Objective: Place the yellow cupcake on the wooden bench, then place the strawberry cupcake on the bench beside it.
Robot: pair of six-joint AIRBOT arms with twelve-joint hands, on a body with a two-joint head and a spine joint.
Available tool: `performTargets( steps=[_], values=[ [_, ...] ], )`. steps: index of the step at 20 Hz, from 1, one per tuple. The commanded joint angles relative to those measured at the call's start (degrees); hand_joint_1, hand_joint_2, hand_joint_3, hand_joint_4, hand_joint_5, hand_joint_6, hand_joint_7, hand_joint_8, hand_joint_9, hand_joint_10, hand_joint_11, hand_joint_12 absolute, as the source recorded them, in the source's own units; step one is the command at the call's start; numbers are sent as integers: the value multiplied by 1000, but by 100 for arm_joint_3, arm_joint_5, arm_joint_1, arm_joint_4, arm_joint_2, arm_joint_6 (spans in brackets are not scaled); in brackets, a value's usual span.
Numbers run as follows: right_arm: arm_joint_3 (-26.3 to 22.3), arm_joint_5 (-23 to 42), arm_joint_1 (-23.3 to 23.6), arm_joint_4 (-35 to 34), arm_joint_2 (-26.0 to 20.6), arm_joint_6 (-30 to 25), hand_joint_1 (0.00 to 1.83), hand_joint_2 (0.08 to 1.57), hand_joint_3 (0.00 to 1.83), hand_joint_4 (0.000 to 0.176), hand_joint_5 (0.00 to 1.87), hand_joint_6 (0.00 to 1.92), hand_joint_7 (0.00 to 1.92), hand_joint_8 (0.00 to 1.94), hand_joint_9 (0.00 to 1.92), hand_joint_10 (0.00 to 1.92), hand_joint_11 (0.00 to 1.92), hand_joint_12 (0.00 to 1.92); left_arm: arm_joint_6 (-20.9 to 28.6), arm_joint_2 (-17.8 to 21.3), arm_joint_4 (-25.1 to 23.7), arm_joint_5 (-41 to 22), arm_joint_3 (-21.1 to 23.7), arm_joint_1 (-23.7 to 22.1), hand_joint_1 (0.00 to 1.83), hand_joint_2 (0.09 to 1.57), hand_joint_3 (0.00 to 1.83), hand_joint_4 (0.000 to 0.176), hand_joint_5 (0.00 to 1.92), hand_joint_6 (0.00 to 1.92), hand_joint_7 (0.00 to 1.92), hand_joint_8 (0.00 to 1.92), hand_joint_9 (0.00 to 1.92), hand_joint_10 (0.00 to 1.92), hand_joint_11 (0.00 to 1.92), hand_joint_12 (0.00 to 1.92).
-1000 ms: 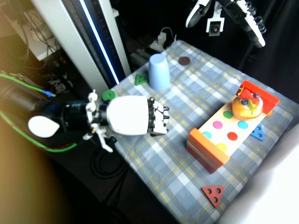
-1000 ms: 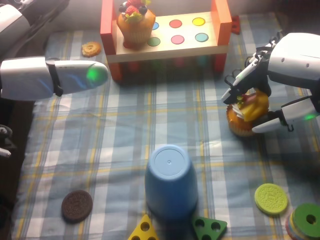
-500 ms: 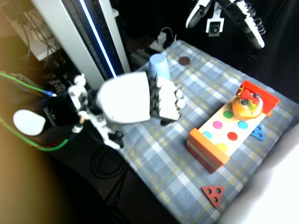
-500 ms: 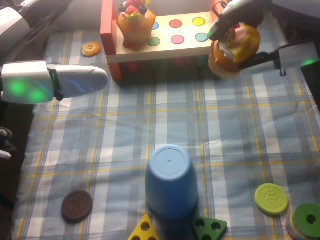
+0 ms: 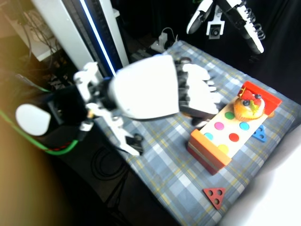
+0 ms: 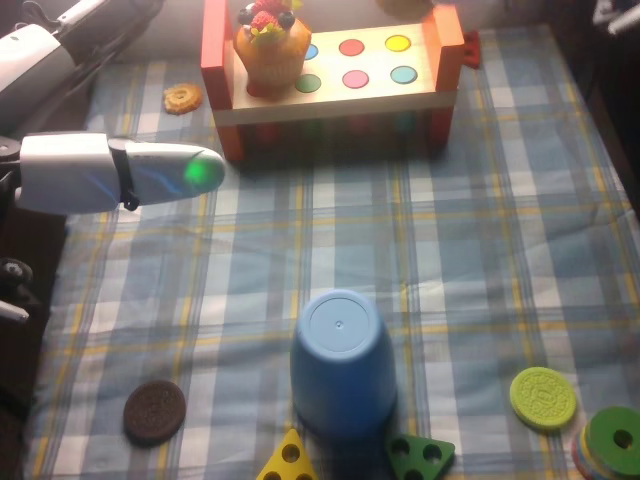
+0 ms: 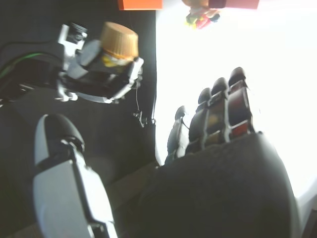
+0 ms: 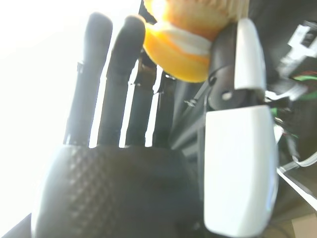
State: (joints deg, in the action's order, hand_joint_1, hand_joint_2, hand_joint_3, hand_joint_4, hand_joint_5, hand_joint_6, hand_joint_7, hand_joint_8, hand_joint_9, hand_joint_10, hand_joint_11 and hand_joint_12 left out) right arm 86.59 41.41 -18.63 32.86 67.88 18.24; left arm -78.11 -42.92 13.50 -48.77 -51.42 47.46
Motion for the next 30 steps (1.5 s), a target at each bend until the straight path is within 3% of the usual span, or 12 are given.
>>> performTargets(
  steps=[1,12,13,16,18,19,22,24,25,26,28,30],
  values=[
    [65,317,139,-192,86,30,1387,1051,0,0,988,861,1186,575,1090,1025,897,1222,49,-42,-24,-667,-41,-99,716,775,1,176,0,0,25,7,28,8,0,0],
    [693,-1086,293,253,1011,235,1392,1058,1,0,996,732,1156,676,1076,1111,793,1343,175,-173,-205,-530,-161,-277,657,775,0,176,6,2,19,3,16,1,0,0],
    [715,-1180,291,315,1053,235,1298,1055,1,0,1030,742,1190,749,1088,902,795,1373,189,-173,-211,-530,-163,-276,655,770,0,176,8,3,19,3,12,0,0,0],
    [763,-1359,234,479,1174,235,1391,1047,1,0,1062,646,1180,636,1065,1110,700,1394,198,-179,-231,-516,-176,-289,714,760,0,176,11,3,10,0,5,1,0,0],
    [759,-1367,206,523,1227,234,1284,1068,1,0,1072,633,1117,965,1021,1078,742,1582,200,-202,-242,-506,-193,-314,704,776,3,176,10,4,18,4,8,2,0,0],
    [754,-1367,194,559,1243,233,1266,1102,7,0,987,894,1010,1041,988,1404,799,1795,200,-207,-248,-496,-197,-323,703,784,6,176,20,8,20,4,7,2,0,0],
    [748,-1418,138,657,1265,228,1357,1120,0,0,971,720,984,1069,922,1376,665,1636,200,-225,-270,-477,-204,-342,713,770,0,176,27,8,20,3,36,12,0,0],
    [747,-1446,109,707,1264,216,1231,1161,2,0,884,946,916,1278,779,1244,556,1711,200,-225,-272,-477,-204,-343,741,764,0,176,14,1,17,1,24,5,0,0],
    [746,-1454,96,727,1263,207,1332,1157,0,0,863,968,944,1126,791,1399,425,1603,200,-224,-272,-476,-205,-342,750,763,0,176,22,4,31,7,39,11,0,0],
    [740,-1457,70,758,1262,176,1228,1146,3,2,881,1107,949,1042,716,819,193,1435,200,-224,-272,-476,-205,-342,760,771,0,176,19,3,22,2,32,7,0,0],
    [708,-1461,26,770,1261,171,1134,1112,0,0,971,987,876,224,779,426,314,1335,200,-225,-272,-477,-206,-343,746,766,0,176,15,1,16,0,25,3,0,0],
    [689,-1478,-13,784,1260,171,1148,1017,0,0,857,226,937,91,824,443,446,1342,203,-225,-271,-476,-206,-342,726,767,0,176,36,8,34,8,37,7,0,0]
  ],
)
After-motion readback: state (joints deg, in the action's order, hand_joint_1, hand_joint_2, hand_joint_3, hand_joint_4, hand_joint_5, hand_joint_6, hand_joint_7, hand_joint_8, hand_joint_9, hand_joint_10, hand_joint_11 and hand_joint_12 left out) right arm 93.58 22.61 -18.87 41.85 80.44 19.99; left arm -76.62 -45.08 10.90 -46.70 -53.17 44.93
